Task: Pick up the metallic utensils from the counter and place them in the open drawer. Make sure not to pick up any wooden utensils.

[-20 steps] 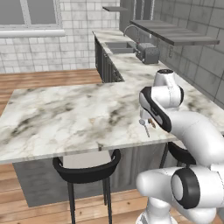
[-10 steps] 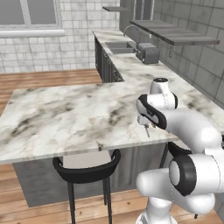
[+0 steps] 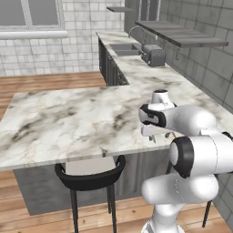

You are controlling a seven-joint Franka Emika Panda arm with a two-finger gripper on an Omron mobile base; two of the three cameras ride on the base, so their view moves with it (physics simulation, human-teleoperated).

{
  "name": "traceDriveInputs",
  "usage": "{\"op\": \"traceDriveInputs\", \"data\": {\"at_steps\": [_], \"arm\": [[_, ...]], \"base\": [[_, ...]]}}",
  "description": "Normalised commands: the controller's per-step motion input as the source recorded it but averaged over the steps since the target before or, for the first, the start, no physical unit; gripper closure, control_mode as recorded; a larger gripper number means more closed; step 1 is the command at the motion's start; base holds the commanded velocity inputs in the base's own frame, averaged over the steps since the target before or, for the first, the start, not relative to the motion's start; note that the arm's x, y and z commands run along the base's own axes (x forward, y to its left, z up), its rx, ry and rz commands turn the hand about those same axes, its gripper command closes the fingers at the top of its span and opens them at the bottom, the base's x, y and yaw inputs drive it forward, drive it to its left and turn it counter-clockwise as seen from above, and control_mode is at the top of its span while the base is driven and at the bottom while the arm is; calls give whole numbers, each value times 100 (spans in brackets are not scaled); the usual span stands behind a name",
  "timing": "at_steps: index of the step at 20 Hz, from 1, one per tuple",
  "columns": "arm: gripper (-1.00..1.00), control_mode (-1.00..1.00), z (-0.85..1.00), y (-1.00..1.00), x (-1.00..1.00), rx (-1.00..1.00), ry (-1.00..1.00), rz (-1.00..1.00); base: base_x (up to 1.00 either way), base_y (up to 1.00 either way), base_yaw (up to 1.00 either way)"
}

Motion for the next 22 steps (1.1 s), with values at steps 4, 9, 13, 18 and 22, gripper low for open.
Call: {"op": "traceDriveInputs", "data": {"at_steps": [4,9,13,18,22], "arm": [[-100,-100,-28,-1,14,7,0,0],[-100,-100,-20,-15,19,15,2,0],[-100,-100,-30,-2,8,1,-1,0],[-100,-100,-29,0,25,-1,-6,0],[-100,-100,-7,-8,33,-2,-8,0]], "base": [[0,0,0],[0,0,0],[0,0,0],[0,0,0],[0,0,0]]}}
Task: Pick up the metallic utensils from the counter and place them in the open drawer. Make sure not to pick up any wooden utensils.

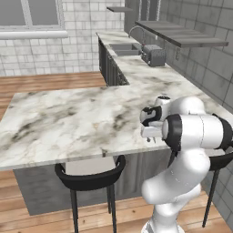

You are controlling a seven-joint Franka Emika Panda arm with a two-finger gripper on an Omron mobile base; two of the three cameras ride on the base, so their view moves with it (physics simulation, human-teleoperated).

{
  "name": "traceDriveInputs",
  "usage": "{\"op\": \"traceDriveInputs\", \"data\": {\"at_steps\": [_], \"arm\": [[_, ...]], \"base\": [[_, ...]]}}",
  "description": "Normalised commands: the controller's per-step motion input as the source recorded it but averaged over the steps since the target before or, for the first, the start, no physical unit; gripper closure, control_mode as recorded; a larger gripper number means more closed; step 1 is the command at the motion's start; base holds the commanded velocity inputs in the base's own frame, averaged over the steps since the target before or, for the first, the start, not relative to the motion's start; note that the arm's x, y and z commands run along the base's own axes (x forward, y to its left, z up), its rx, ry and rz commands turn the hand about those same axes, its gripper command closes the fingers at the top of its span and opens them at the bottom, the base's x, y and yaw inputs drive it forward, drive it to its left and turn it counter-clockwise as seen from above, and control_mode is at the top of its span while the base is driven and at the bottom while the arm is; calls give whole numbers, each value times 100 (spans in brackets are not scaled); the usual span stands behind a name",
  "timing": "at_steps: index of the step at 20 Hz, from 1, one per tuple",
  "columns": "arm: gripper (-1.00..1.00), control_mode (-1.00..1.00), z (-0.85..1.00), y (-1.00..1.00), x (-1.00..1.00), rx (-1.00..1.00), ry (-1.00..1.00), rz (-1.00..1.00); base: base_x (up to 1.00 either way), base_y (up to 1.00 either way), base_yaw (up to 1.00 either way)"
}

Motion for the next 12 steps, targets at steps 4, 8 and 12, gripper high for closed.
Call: {"op": "traceDriveInputs", "data": {"at_steps": [4,8,12], "arm": [[-100,-100,-11,-20,39,0,0,0],[-100,-100,-22,-10,39,0,0,0],[-100,-100,-25,0,41,0,0,0]], "base": [[0,0,0],[0,0,0],[0,0,0]]}}
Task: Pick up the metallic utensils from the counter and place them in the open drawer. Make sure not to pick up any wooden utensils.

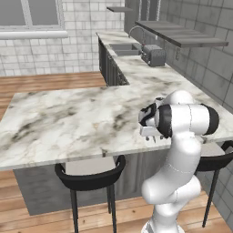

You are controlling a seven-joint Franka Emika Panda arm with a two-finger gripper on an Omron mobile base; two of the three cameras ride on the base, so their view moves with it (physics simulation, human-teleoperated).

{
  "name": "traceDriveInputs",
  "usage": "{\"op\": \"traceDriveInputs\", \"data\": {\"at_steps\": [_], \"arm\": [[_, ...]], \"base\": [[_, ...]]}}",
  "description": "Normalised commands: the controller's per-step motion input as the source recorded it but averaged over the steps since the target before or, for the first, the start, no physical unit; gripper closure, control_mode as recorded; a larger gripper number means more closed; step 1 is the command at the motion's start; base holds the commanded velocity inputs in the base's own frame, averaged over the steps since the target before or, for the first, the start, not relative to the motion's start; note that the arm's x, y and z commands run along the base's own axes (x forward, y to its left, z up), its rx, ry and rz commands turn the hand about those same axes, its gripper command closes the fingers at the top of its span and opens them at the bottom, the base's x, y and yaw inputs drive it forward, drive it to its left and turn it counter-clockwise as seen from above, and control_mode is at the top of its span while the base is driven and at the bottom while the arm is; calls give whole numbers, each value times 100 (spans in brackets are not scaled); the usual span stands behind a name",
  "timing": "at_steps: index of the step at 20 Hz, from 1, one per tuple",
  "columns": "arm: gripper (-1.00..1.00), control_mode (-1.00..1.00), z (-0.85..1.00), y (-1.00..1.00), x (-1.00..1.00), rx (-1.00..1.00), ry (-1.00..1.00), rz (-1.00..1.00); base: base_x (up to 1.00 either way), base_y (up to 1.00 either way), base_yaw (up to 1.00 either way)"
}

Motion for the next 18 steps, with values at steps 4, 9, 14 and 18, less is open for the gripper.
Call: {"op": "traceDriveInputs", "data": {"at_steps": [4,9,14,18], "arm": [[-100,-100,-28,0,36,0,0,0],[-100,-100,-26,0,24,0,0,0],[-100,-100,-20,0,2,0,0,0],[100,-100,-24,0,0,0,0,0]], "base": [[0,0,0],[0,0,0],[0,0,0],[0,0,0]]}}
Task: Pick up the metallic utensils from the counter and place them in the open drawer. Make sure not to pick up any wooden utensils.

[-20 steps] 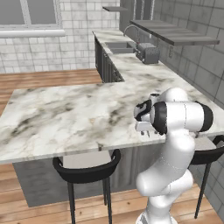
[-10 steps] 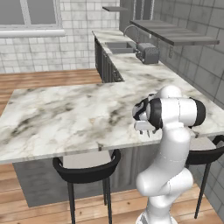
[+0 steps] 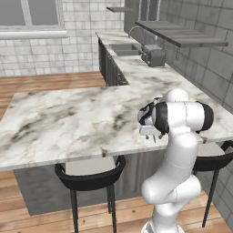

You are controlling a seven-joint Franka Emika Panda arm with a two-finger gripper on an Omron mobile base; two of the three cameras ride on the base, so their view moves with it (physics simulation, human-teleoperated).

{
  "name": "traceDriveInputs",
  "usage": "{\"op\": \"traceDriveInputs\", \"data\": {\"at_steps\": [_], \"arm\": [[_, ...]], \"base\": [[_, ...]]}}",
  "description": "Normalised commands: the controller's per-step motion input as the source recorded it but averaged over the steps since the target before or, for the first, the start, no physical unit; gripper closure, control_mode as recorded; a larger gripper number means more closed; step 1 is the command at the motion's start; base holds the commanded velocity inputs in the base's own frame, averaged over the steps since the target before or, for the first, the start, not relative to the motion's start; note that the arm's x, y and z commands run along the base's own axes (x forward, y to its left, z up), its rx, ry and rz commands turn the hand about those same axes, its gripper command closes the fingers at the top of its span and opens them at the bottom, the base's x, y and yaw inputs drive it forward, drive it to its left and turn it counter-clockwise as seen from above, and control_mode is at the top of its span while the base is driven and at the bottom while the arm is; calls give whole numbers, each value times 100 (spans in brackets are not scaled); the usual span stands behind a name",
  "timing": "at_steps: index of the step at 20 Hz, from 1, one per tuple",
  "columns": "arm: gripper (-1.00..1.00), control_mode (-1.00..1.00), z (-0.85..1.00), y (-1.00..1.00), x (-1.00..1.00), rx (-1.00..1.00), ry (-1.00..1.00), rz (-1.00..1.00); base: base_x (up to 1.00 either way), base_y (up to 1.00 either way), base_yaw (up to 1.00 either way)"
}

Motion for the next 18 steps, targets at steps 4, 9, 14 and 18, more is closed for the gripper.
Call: {"op": "traceDriveInputs", "data": {"at_steps": [4,9,14,18], "arm": [[100,-100,-20,0,0,0,0,0],[100,-100,-17,17,0,0,-1,0],[100,-100,-17,31,11,0,2,0],[100,-100,-13,36,25,0,3,0]], "base": [[0,0,0],[0,0,0],[0,0,0],[0,0,0]]}}
